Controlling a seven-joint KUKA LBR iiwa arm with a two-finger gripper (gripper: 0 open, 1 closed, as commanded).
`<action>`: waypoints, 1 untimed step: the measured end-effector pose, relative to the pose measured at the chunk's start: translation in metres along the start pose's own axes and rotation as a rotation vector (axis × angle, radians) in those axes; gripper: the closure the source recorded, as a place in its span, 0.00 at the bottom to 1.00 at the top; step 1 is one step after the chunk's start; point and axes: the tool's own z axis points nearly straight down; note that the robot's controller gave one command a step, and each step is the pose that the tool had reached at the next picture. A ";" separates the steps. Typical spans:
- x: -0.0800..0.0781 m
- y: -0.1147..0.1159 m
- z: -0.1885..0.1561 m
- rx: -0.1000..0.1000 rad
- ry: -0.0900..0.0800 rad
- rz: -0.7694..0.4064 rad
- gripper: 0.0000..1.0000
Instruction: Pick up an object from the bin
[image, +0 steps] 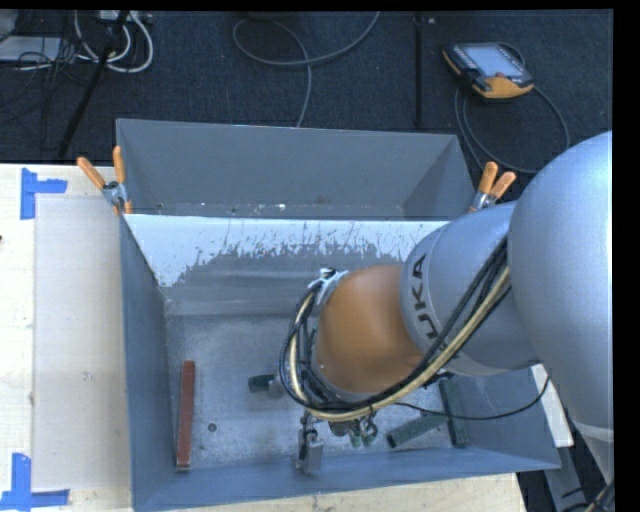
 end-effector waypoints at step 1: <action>0.003 -0.032 -0.021 -0.003 0.011 -0.161 0.00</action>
Offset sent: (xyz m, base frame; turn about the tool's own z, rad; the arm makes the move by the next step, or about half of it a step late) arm 0.0266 -0.0238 0.0057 -0.2645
